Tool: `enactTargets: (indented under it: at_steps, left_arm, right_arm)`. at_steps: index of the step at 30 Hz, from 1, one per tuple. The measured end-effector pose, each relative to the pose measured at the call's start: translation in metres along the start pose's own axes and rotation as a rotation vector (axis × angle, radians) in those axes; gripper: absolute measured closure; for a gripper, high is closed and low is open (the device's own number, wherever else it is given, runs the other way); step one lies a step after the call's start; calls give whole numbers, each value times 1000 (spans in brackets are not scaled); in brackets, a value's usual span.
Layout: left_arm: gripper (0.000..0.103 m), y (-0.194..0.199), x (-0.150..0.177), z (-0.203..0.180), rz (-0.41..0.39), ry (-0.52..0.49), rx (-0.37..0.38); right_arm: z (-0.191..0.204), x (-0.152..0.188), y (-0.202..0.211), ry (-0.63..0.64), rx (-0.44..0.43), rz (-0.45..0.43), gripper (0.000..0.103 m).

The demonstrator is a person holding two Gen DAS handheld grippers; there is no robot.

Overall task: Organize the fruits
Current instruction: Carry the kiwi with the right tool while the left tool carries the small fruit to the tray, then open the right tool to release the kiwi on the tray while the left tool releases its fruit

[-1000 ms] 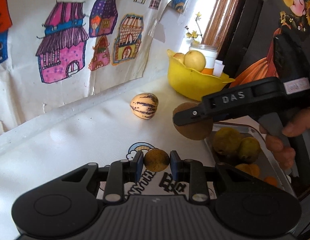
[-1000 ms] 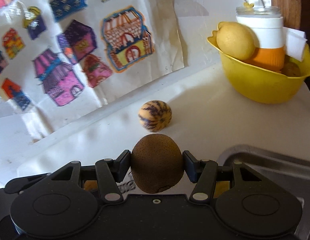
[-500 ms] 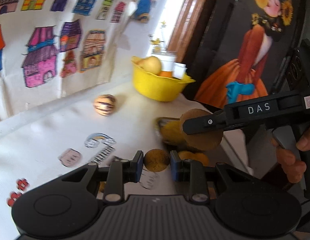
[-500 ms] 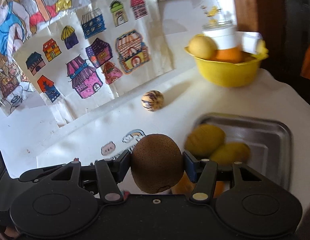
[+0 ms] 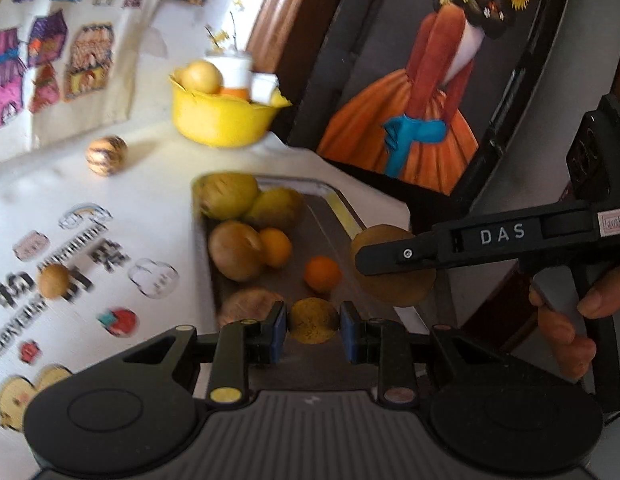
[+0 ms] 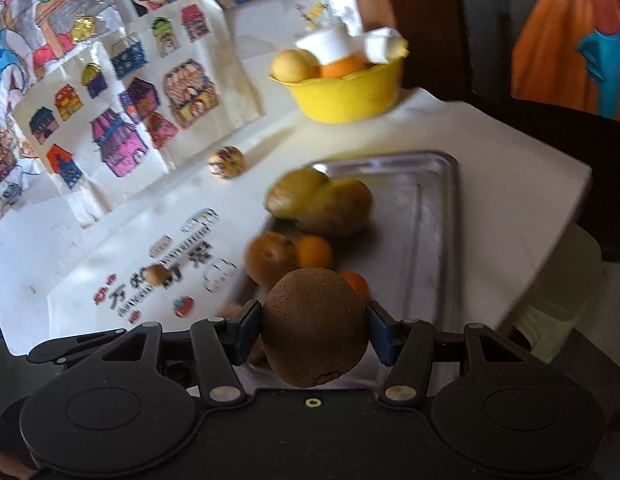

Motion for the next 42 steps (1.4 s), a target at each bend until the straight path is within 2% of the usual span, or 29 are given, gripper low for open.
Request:
enactTargets:
  at_steps: [6,11,19,29,31,37,40,42]
  left_arm:
    - [72,-17,11,-13,25,-23,-20]
    - [72,-31,15,-13,48,-24,-37]
    - [72,-41,20,-10,72,-34,-61]
    - [71,-44,24,-9,95,-34,-71]
    - [67,-42,25,-8,101,-33,-72]
    - [44,-26,28,-12,99,-38,-57]
    - [42,-12,29,-14,86,-32,-43]
    - [31,-1,30,-13,70,-21,-37]
  right_arm:
    - [-22,16,-9,-44,-4,5,45]
    - [-30,16,-21,-52,-20,13,45]
    - [-29,16,-39,-11,-14,21,45]
    - [-28,17,-38,17,-1,15,44]
    - [-28,17,-37,14,2,17,44]
    - [-29,15,-23,16,14,-7,41]
    - [-29,13,-12,14,22,-27,34]
    - [-28,13,-2,18,33,-45,26]
Point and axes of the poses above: each gripper's, at about its wrist camera, not at the fingertips, and y roughly against the way its jaws point, z to its left, x to its underside, the point moved 8 cm from there along -y, roughly the way its jaws point, and after that the axes turned 8 degrees about z, right-handed, at the moved point
